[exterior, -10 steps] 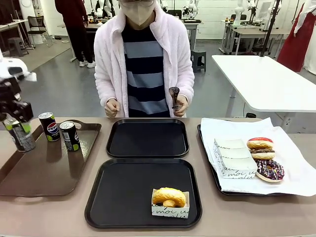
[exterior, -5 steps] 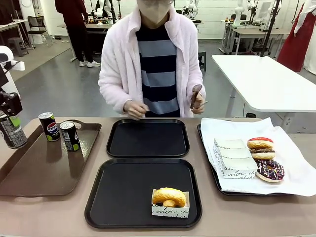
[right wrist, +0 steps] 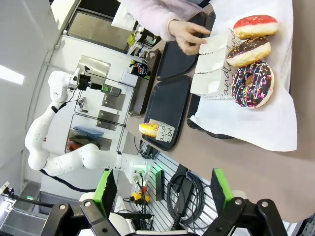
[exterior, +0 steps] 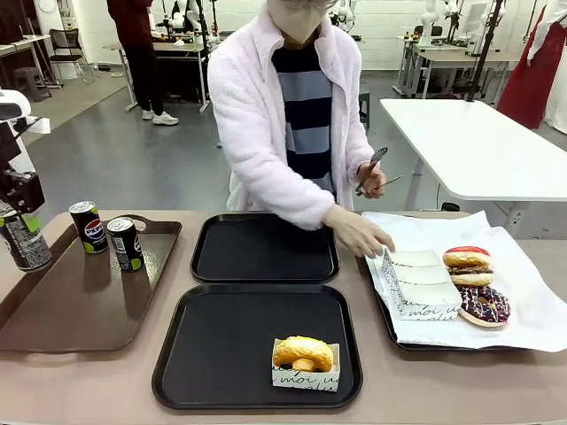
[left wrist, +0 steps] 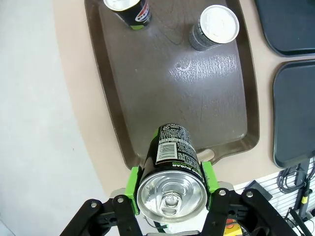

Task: Set up donuts and drinks on trays.
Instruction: Pick up one Pepsi coke and place it on the Flat Tray.

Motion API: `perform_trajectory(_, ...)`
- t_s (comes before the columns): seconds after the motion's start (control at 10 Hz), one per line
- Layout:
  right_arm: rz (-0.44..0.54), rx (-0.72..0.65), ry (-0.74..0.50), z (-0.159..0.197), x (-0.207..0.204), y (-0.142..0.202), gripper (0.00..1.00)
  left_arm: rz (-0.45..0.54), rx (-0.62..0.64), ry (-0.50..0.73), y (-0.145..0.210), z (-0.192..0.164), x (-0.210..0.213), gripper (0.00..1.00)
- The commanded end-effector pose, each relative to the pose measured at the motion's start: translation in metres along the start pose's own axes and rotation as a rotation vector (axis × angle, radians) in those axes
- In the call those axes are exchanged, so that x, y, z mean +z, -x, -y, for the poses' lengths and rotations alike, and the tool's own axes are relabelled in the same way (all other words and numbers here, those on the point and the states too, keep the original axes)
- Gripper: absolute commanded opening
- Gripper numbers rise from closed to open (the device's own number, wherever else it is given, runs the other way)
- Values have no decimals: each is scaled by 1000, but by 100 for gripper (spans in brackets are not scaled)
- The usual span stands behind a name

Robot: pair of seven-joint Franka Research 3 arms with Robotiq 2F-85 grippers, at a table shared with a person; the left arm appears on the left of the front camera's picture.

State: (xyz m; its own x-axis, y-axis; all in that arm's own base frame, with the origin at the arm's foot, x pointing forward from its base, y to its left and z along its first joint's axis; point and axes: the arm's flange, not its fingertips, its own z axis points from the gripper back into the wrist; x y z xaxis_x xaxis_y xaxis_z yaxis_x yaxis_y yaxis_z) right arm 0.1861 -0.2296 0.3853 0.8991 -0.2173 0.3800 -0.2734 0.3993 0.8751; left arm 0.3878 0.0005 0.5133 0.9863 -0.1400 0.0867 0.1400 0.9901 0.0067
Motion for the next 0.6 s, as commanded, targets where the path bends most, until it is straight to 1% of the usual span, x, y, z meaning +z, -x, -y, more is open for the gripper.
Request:
perform_trajectory(0.0, 3, 15, -12, 0, -2, 2, 100, 15, -41, 37, 0, 30, 5, 58)
perform_trajectory(0.1, 3, 15, -12, 0, -2, 2, 100, 18, -65, 53, 2, 46, 9, 58)
perform_trajectory(0.2, 3, 15, -12, 0, -2, 2, 100, 21, -80, 59, 14, 64, 14, 58)
perform_trajectory(0.4, 3, 15, -12, 0, -2, 2, 100, 5, -175, 38, 8, 109, 22, 58)
perform_trajectory(0.5, 3, 15, -12, 0, -2, 2, 100, 0, -223, 17, 13, 132, 19, 58)
